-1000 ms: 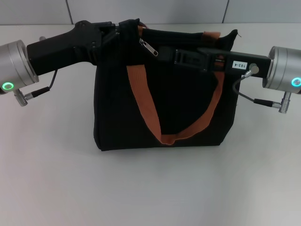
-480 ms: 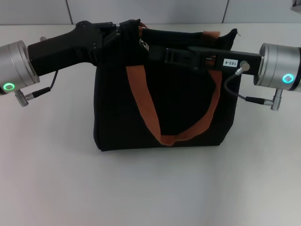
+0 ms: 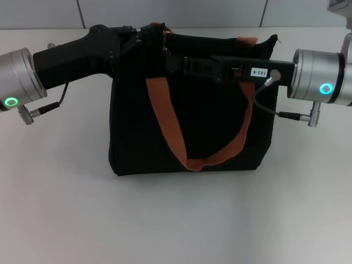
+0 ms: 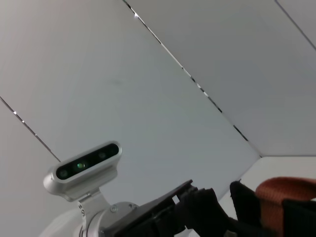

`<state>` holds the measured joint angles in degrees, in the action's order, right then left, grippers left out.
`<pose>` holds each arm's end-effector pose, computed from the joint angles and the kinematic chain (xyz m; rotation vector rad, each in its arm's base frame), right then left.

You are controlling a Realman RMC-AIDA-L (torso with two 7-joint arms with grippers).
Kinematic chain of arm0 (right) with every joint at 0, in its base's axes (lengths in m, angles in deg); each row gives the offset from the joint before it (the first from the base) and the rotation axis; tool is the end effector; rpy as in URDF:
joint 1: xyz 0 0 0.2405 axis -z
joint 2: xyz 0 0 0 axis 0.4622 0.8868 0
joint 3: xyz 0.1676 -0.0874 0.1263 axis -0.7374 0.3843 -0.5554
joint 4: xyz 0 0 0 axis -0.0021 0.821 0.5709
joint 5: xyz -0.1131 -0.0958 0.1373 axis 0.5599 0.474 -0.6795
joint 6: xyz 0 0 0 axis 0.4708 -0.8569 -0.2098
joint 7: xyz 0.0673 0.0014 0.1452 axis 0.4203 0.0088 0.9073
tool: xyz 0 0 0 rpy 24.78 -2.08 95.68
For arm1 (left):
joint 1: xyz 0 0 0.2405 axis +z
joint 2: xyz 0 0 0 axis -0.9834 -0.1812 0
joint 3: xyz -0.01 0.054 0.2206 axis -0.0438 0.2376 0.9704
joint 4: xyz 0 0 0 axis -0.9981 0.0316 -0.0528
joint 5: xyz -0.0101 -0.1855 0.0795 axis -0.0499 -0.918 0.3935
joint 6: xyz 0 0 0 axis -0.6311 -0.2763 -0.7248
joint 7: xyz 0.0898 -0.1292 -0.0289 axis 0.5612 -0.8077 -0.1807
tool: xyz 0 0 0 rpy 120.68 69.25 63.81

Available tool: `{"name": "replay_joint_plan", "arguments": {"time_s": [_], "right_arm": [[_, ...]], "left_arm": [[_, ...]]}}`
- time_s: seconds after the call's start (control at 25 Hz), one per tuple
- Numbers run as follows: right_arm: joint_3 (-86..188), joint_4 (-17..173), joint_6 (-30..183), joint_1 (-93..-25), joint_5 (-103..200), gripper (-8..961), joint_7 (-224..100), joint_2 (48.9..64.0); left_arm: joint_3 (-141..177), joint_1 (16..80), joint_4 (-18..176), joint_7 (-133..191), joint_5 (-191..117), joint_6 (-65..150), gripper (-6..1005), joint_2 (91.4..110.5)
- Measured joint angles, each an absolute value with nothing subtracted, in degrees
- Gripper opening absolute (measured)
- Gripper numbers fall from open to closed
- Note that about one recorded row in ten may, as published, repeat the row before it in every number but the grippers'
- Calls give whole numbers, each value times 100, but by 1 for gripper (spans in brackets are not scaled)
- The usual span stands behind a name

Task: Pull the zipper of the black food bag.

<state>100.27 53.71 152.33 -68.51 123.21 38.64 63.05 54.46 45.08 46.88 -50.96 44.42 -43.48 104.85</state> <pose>0.1324 0.3464 -0.0305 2.6643 -1.1303 -1.1352 -0.1658 0.3380 0.0227 -2.5823 -0.5414 -1.2215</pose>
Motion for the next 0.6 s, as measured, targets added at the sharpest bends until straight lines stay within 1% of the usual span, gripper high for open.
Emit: {"name": "replay_joint_plan", "arguments": {"time_s": [0.6], "right_arm": [[10251,5456,15172,-6998,12355,368,3935,6293]], "left_arm": [[5445,4502,4688,-5075,4444,-4351,23,10485]]}}
